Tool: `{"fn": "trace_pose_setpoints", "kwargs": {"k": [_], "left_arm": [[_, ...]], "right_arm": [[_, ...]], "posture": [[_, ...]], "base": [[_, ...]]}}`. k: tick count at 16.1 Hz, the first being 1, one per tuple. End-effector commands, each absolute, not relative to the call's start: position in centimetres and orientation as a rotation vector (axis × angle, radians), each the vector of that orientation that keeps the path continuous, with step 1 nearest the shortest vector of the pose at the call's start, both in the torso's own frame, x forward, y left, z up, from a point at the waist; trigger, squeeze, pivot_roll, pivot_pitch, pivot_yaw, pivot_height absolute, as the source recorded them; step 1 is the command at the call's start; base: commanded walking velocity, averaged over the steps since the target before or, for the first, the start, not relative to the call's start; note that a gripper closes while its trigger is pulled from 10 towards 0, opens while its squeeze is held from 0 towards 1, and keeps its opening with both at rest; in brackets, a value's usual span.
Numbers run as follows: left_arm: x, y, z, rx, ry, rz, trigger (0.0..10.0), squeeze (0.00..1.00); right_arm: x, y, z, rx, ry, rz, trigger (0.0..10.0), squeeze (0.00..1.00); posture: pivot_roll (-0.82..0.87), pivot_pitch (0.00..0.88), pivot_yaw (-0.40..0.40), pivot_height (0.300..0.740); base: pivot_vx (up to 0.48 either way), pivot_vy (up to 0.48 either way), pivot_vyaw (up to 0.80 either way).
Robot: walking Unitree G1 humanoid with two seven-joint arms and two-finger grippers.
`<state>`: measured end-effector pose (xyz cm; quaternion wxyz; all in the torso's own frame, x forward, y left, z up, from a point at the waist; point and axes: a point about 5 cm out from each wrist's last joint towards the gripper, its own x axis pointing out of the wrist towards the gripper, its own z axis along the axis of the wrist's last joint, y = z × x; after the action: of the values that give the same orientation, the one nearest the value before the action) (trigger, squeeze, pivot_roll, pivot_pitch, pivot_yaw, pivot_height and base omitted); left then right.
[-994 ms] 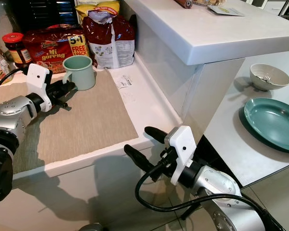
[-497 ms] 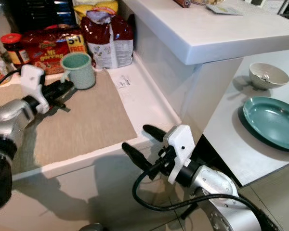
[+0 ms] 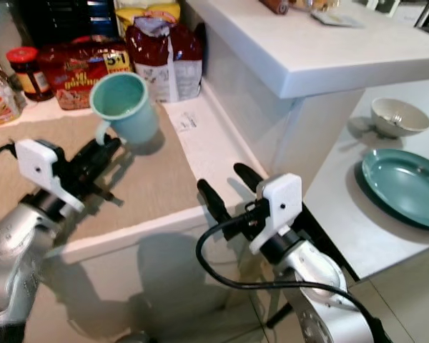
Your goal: Setting the table
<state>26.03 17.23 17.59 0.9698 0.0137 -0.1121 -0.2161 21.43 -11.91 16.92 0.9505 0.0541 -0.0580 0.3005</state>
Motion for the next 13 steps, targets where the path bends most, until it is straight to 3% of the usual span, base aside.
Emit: {"fn": "trace_pose_setpoints", "kwargs": {"k": [1, 4, 9, 13], "left_arm": [[25.7, 16.3, 18.1, 0.032, -0.218, -0.432, 10.0, 0.0], [25.6, 15.3, 18.7, 0.053, -0.202, -0.423, 10.0, 0.0], [25.7, 14.5, 18.6, 0.051, -0.197, -0.39, 10.0, 0.0], [26.0, 14.1, 18.6, 0.07, -0.182, -0.382, 10.0, 0.0]], "right_arm": [[21.9, -12.0, 17.1, 0.104, -0.133, 0.595, 10.0, 0.0], [22.1, -11.8, 17.1, 0.104, -0.135, 0.58, 10.0, 0.0], [22.5, -12.4, 17.1, 0.105, -0.146, 0.486, 10.0, 0.0], [22.5, -13.0, 17.0, 0.084, -0.156, 0.403, 10.0, 0.0]], "posture": [[0.09, 0.0, -0.04, 0.74], [0.08, 0.0, -0.039, 0.74], [0.06, 0.0, -0.021, 0.74], [0.05, 0.0, -0.01, 0.74]], "base": [[-0.446, 0.0, 0.0], [-0.39, 0.0, 0.0], [0.0, 0.0, 0.0], [0.0, -0.48, 0.0]]}}
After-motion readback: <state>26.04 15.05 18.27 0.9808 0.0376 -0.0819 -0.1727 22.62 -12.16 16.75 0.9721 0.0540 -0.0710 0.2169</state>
